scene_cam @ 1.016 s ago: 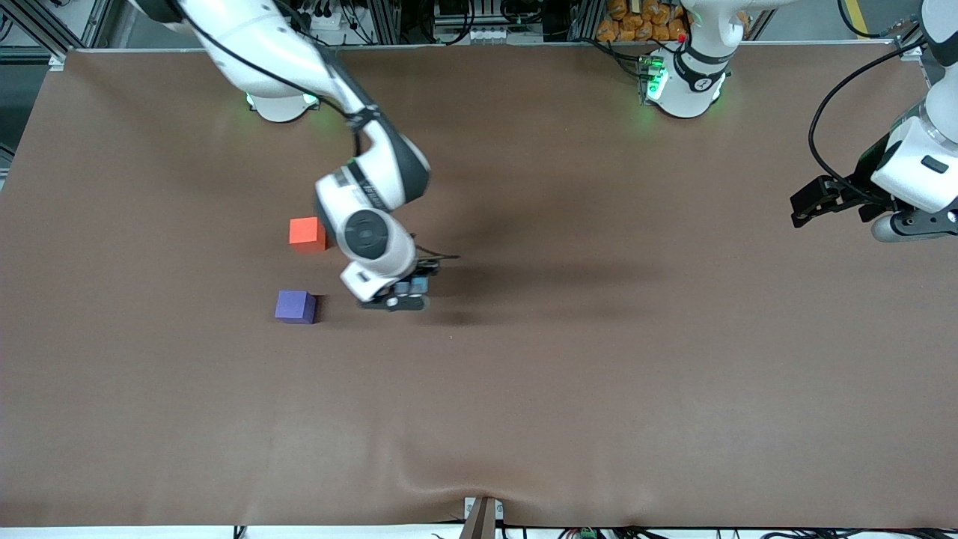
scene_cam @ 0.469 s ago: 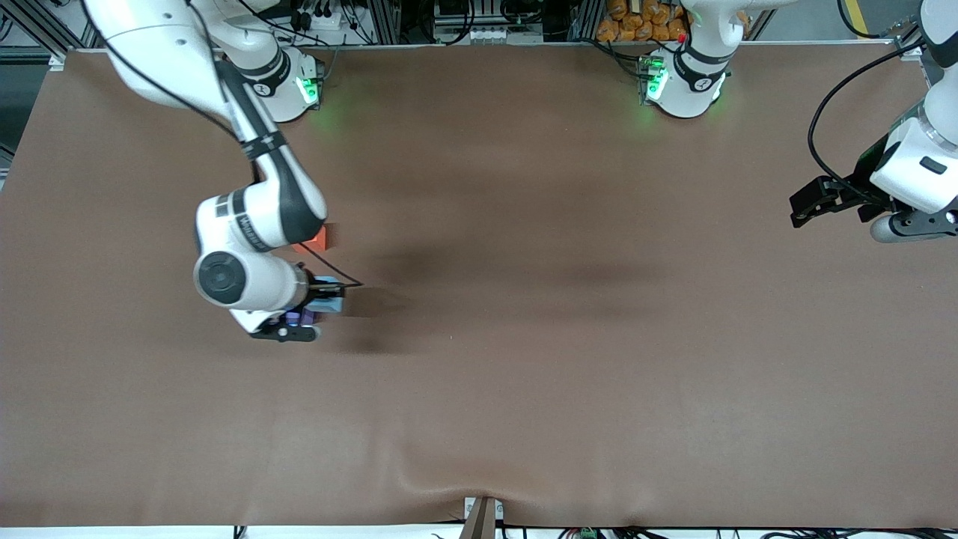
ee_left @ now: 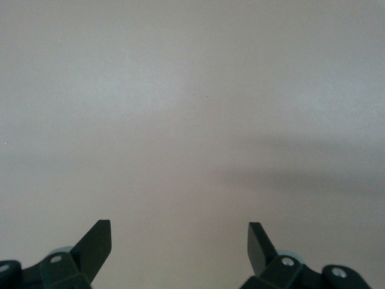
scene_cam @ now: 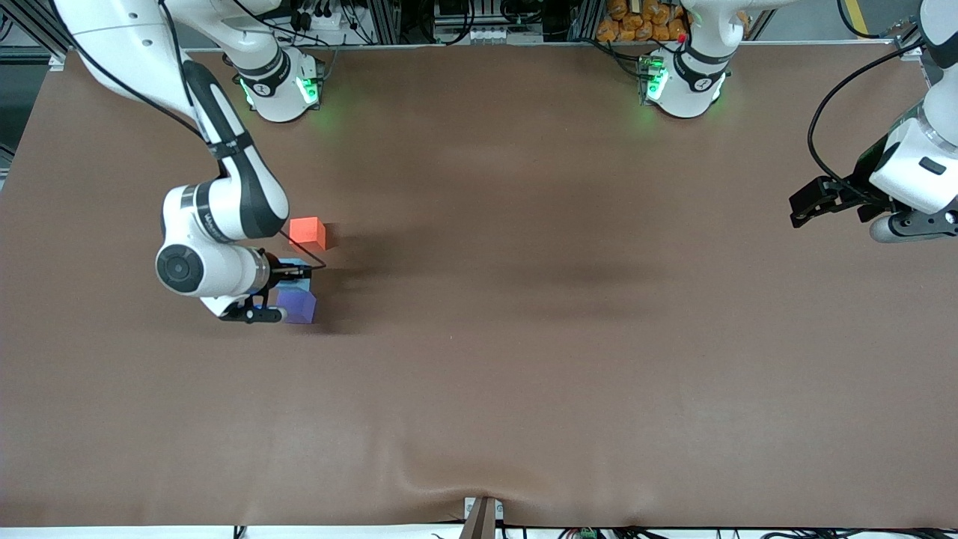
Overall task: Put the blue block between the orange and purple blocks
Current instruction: 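Carry the blue block between the orange and purple blocks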
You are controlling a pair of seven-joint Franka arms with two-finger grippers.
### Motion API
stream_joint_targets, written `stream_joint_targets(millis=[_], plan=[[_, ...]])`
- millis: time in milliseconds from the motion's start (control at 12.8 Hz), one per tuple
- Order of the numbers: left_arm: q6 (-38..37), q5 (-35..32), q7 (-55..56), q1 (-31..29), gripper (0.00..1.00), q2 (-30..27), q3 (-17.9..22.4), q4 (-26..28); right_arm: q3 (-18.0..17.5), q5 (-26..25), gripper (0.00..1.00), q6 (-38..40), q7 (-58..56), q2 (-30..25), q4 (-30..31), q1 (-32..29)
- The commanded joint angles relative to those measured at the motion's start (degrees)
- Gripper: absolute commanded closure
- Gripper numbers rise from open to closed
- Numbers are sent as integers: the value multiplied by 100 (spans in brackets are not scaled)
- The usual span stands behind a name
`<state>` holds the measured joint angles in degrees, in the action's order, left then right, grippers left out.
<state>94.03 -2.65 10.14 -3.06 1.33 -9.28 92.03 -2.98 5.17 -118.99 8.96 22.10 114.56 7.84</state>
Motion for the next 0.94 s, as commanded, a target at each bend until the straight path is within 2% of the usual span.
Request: stream_joint_targets(millis=[0,391,859], plan=[[71,90,-82,-71,0,-98,-39,123,-71,-104,89,-142,-166,-469,488,-72],[63,90,-82,-63,0,-98,-39,149,-71,-104,89,-439,-176,-487,761,-64],[63,90,-82,-63,0,-107,-47,167,-71,-104,87,-1046,-175,101,779,-29]])
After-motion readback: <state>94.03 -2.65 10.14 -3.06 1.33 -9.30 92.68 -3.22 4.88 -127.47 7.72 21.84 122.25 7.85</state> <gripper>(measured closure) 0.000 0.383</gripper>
